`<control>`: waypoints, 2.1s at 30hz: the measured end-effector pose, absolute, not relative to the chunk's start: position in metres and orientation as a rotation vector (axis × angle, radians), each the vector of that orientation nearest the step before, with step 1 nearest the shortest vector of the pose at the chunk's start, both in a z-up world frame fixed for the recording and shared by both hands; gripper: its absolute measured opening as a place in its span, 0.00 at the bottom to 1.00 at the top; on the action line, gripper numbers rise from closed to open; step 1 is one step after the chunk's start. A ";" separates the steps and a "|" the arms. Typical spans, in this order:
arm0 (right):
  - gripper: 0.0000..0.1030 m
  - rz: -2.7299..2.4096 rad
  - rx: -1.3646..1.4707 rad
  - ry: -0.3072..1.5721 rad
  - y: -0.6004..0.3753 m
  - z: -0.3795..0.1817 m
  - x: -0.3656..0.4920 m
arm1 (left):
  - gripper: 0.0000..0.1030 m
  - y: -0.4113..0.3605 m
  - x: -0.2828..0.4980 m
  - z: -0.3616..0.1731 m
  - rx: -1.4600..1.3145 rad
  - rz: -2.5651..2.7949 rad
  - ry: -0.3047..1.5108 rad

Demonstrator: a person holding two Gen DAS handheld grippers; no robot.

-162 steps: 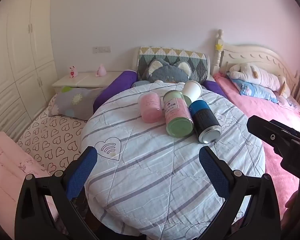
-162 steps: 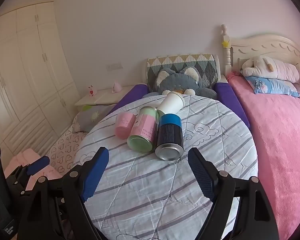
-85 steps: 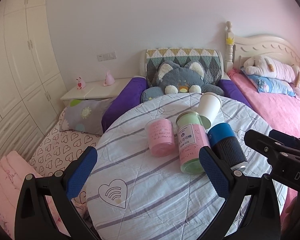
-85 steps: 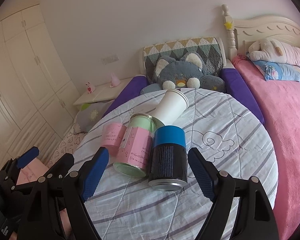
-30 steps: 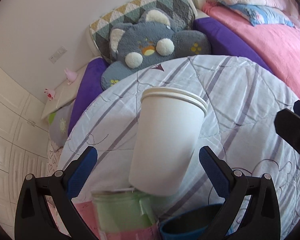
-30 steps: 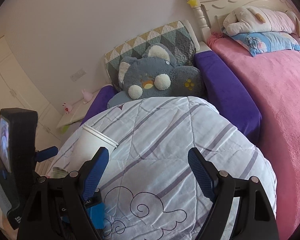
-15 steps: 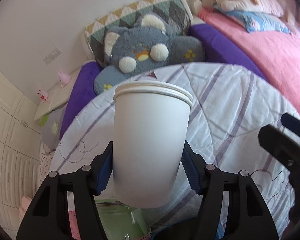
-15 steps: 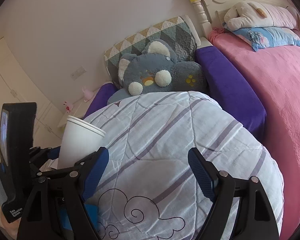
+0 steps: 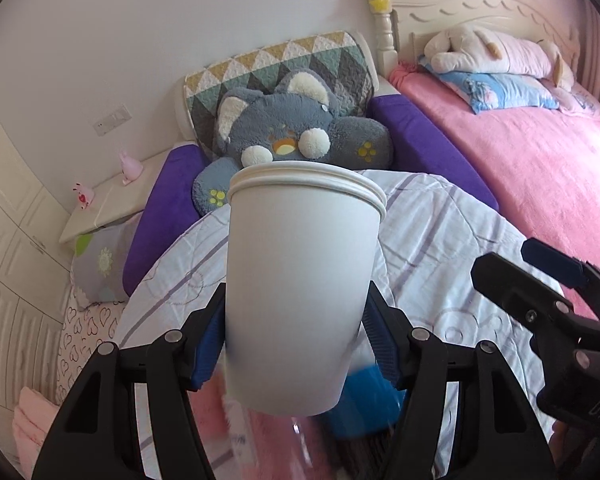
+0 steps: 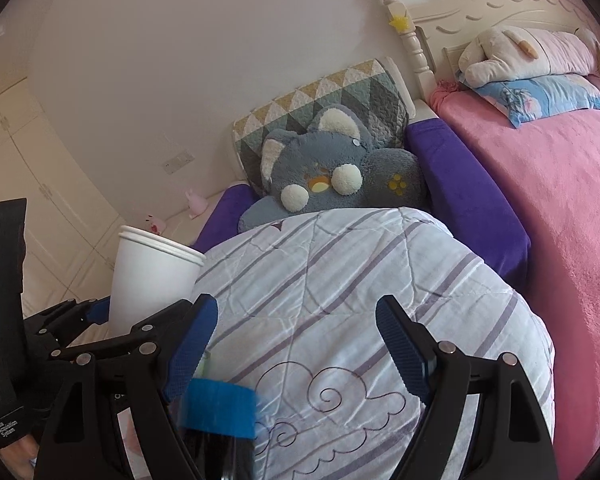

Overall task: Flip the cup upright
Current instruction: 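Lift the white cup with the left gripper and rotate it upright, then grasp the upright cup with the right gripper while the left gripper holds it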

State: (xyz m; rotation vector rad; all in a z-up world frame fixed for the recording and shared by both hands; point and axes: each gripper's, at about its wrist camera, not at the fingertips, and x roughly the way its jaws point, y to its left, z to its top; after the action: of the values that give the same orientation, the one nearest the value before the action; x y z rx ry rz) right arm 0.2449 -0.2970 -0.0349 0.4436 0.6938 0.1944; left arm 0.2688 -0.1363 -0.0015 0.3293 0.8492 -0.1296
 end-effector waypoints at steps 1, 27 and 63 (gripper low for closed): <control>0.80 0.194 0.435 0.688 -0.293 -0.029 0.238 | 0.63 -0.132 0.260 0.001 0.325 -0.131 0.847; 0.80 0.256 0.358 0.818 -0.194 -0.026 0.070 | 0.63 -0.038 0.070 -0.060 0.287 -0.193 1.038; 0.80 0.308 0.619 1.068 -0.148 -0.089 0.090 | 0.96 0.026 0.053 -0.076 0.149 -0.245 1.009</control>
State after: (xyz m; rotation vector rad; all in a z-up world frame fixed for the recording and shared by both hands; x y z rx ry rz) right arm 0.0900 -0.1481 -0.0890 0.6185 1.0681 0.3084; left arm 0.0533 0.0256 -0.0763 0.1486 1.0089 -0.2453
